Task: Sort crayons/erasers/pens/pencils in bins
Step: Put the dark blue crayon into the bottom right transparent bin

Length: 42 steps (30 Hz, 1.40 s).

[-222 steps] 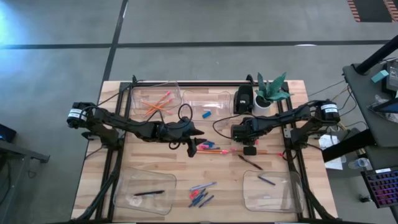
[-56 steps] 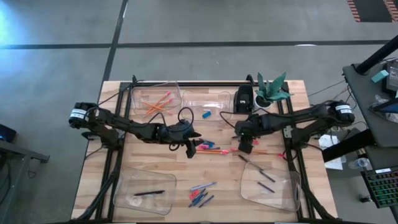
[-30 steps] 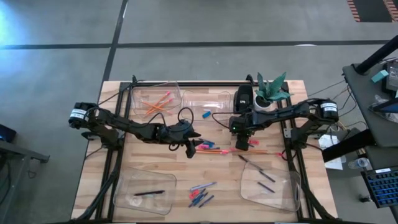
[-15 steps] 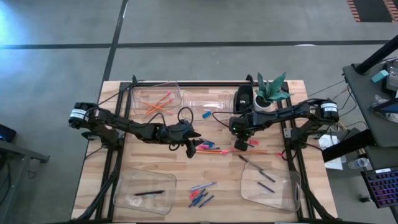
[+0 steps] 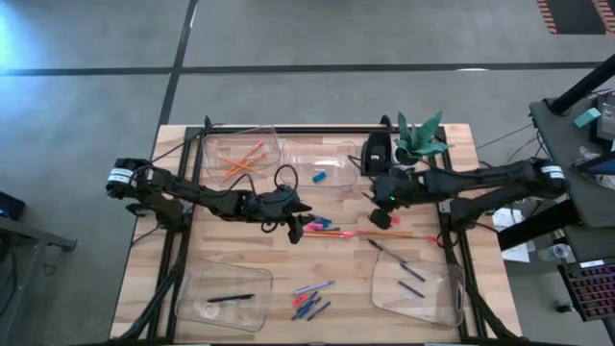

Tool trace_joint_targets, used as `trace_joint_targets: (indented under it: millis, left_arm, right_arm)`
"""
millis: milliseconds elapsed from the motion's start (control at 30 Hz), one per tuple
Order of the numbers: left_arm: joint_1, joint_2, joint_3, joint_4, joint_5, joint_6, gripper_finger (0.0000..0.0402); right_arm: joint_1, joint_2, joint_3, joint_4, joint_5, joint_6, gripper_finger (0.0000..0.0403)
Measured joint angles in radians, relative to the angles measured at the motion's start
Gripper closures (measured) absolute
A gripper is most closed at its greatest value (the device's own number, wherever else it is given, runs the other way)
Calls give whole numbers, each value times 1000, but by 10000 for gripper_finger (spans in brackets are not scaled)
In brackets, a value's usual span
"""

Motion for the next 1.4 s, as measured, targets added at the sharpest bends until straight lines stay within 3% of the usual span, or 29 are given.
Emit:
trace_joint_targets:
  millis: [367, 800, 1100, 1400]
  left_arm:
    - [1, 0, -2, 33, -4, 0, 238]
    - [0, 0, -3, 49, -4, 1, 238]
    - [0, 0, -3, 49, -4, 1, 238]
    - [0, 0, -3, 49, -4, 1, 238]
  right_arm:
    - [424, -104, 16, 9, 29, 375, 385]
    - [818, 61, 74, 4, 41, 746, 385]
    - [935, 244, 74, 7, -74, 1013, 385]
    - [939, 371, 74, 6, -128, 1115, 385]
